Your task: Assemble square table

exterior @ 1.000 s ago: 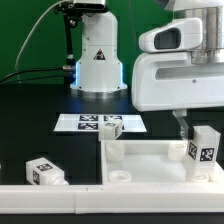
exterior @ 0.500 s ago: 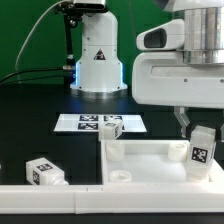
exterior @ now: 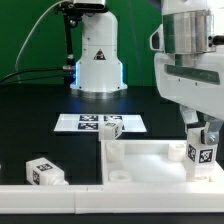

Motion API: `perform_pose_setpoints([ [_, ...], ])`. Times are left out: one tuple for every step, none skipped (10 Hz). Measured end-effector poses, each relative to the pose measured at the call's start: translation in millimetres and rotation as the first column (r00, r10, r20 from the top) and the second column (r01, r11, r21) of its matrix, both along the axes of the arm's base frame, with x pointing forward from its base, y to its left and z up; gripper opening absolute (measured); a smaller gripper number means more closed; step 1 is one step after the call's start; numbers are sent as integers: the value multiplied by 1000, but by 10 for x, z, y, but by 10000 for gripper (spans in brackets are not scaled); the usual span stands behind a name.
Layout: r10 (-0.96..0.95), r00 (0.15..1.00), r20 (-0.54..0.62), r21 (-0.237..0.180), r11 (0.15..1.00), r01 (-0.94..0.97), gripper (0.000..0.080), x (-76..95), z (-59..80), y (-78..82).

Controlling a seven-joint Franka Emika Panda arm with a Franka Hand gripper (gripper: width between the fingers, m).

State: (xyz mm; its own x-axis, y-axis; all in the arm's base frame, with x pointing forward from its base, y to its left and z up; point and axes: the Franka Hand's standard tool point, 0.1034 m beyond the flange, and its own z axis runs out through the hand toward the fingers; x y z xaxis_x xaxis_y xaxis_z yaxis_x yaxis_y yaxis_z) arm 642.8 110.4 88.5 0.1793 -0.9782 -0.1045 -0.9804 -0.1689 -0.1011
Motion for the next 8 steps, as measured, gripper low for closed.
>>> perform_pose_setpoints([
  [-71,997,-11,7,997,71,289,-2,2,17],
  [-61,998,-10,6,998,61,289,-2,3,16],
  [38,999,1,-13,999,-38,289,-12,-2,30],
  [175,985,11,-34,984,-174,461,-32,-11,82],
  [381,924,44,-73,923,-377,461,-9,-12,122],
  [504,862,53,-89,862,-499,609,-16,-14,169],
  [530,846,45,-101,845,-524,638,-36,19,223],
  [599,799,46,-116,798,-591,638,-36,21,227],
])
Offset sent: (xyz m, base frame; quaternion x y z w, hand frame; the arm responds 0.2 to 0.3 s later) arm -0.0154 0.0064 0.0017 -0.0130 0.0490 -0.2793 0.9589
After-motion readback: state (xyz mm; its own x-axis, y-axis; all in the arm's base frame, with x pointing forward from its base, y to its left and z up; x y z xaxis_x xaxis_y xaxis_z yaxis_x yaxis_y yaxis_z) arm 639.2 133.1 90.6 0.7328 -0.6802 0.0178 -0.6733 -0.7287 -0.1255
